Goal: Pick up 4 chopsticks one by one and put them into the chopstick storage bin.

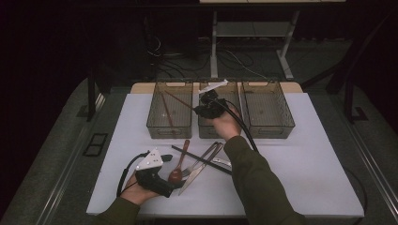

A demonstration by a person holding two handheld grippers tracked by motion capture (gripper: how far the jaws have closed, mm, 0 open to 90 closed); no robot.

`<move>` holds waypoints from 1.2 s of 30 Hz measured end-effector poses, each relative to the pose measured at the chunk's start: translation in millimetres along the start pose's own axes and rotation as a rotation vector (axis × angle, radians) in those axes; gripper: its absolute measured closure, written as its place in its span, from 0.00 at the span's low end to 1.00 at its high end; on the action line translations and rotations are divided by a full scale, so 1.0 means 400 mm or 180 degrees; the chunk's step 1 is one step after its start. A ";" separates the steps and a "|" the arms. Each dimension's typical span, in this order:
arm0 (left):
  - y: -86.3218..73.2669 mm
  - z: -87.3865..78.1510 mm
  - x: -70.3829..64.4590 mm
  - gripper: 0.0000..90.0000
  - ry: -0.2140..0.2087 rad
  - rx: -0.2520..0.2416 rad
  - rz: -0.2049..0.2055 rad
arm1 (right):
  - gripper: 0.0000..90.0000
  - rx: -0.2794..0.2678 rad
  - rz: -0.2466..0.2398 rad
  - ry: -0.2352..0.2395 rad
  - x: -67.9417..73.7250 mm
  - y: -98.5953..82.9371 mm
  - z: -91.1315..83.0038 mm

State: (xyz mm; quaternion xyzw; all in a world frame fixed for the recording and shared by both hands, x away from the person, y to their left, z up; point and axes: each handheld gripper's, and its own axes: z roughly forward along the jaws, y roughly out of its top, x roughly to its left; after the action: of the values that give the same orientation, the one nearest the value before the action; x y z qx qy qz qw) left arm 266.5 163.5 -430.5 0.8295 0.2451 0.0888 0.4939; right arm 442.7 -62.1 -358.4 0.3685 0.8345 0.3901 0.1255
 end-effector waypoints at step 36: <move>0.003 -0.003 0.004 0.00 -0.0071 -0.0047 -0.0010 | 0.63 -0.0010 0.0029 0.0019 0.053 0.075 0.114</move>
State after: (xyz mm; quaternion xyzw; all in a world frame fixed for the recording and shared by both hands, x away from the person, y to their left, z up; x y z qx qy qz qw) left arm 268.0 164.8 -428.9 0.8264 0.2402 0.0807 0.5029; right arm 466.3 -8.8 -364.6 0.3709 0.8326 0.3930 0.1218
